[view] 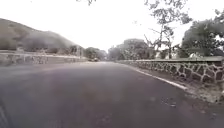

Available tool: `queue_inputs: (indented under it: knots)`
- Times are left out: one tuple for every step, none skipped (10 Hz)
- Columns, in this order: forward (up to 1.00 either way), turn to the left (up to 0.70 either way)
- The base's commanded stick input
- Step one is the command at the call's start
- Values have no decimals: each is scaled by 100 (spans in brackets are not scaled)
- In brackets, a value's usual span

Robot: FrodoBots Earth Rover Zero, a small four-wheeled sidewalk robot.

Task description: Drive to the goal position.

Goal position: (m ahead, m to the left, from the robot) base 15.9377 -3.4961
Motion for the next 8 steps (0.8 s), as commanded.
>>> queue_inputs:
  knots:
    - [70,0]
    - [70,0]
    - [70,0]
    - [70,0]
    - [70,0]
    - [70,0]
    - [70,0]
    - [70,0]
